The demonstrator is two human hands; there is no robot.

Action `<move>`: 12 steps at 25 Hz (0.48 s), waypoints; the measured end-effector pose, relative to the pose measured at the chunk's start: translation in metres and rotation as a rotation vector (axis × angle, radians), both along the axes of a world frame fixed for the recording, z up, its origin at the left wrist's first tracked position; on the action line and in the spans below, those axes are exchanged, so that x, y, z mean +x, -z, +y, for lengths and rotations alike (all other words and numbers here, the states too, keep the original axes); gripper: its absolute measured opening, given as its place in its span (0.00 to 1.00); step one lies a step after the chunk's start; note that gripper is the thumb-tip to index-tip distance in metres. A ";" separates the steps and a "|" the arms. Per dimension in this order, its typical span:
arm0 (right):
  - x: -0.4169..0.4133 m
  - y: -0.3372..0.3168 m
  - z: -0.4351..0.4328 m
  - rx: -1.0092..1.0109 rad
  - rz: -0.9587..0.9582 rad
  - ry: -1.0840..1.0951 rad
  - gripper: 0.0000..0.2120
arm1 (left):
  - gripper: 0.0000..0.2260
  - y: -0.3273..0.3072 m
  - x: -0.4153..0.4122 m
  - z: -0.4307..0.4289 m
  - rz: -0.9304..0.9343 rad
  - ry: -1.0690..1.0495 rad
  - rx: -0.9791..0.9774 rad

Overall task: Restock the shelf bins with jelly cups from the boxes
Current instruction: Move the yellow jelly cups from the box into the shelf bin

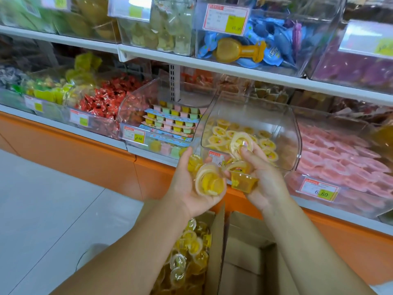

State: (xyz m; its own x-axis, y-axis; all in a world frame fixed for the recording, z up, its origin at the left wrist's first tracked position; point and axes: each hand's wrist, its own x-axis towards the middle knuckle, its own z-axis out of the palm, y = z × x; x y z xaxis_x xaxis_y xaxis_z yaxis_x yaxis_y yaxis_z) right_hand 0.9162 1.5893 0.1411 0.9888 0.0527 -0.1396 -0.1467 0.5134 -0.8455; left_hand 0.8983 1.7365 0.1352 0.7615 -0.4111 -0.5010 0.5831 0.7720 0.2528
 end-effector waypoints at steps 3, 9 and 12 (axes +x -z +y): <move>0.031 -0.021 -0.024 -0.226 0.053 0.042 0.07 | 0.20 0.000 0.013 0.005 0.027 -0.040 -0.052; 0.154 -0.040 -0.062 -0.780 0.088 0.140 0.04 | 0.16 -0.012 0.035 0.004 -0.012 -0.121 -0.042; 0.216 -0.022 -0.069 -1.153 0.142 0.062 0.09 | 0.14 -0.014 0.047 0.008 -0.037 -0.114 -0.027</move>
State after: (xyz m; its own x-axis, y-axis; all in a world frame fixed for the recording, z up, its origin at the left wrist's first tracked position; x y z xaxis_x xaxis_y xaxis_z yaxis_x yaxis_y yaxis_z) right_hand 1.1321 1.5198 0.1631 0.9569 -0.2255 -0.1832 -0.2792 -0.5400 -0.7940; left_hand 0.9449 1.7446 0.1492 0.8220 -0.3337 -0.4615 0.4819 0.8395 0.2512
